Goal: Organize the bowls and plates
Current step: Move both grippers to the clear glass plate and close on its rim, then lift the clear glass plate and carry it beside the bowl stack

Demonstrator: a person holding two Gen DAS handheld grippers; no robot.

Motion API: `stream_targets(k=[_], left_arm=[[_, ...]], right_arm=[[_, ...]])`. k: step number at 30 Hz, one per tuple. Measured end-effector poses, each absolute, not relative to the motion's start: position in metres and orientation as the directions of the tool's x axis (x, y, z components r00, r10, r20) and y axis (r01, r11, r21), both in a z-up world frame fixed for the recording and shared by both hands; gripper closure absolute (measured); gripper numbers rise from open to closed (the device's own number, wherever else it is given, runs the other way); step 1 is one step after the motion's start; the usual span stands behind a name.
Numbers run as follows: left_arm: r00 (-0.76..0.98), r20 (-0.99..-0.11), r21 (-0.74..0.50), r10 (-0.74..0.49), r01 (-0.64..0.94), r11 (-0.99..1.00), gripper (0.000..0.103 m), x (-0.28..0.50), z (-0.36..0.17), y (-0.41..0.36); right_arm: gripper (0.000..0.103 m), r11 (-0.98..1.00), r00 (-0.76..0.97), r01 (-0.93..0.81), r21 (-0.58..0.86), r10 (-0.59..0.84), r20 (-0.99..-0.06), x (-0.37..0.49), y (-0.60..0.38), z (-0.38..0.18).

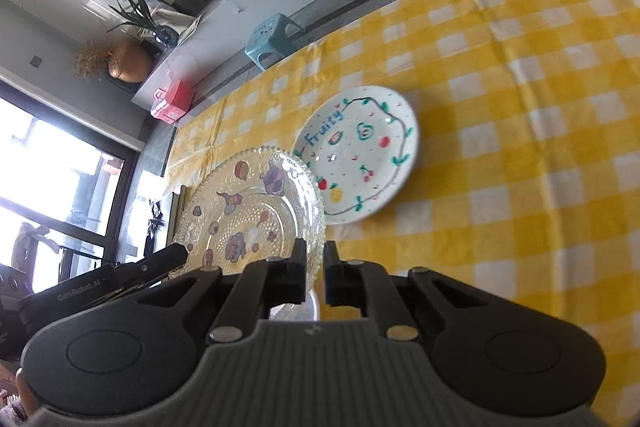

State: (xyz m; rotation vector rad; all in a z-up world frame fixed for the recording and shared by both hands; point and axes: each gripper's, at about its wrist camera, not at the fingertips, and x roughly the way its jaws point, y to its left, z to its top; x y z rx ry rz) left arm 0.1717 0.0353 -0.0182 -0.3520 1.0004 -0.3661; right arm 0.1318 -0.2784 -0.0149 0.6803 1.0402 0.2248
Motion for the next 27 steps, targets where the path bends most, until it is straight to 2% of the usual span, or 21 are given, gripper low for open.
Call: stream_targets(k=[5, 11, 21, 27], left_arm=[[0.464, -0.740, -0.446, -0.487, 0.204, 0.872, 0.093, 0.126, -0.012, -0.019], [0.422, -0.760, -0.442, -0.495, 0.224, 0.869, 0.093, 0.084, -0.029, -0.066], [0.374, -0.822, -0.394, -0.430, 0.172, 0.903, 0.092, 0.050, -0.065, -0.101], [0.360, -0.851, -0.347, -0.381, 0.160, 0.924, 0.092, 0.042, -0.079, -0.109]], right_arm=[[0.097, 0.775, 0.555, 0.216, 0.593, 0.402, -0.728, 0.071, -0.332, -0.001], [0.098, 0.759, 0.560, 0.327, 0.564, 0.325, -0.762, 0.014, -0.380, -0.007], [0.098, 0.761, 0.420, 0.425, 0.491, 0.315, -0.851, -0.007, -0.410, -0.046], [0.098, 0.803, 0.352, 0.411, 0.431, 0.296, -0.888, -0.007, -0.407, -0.056]])
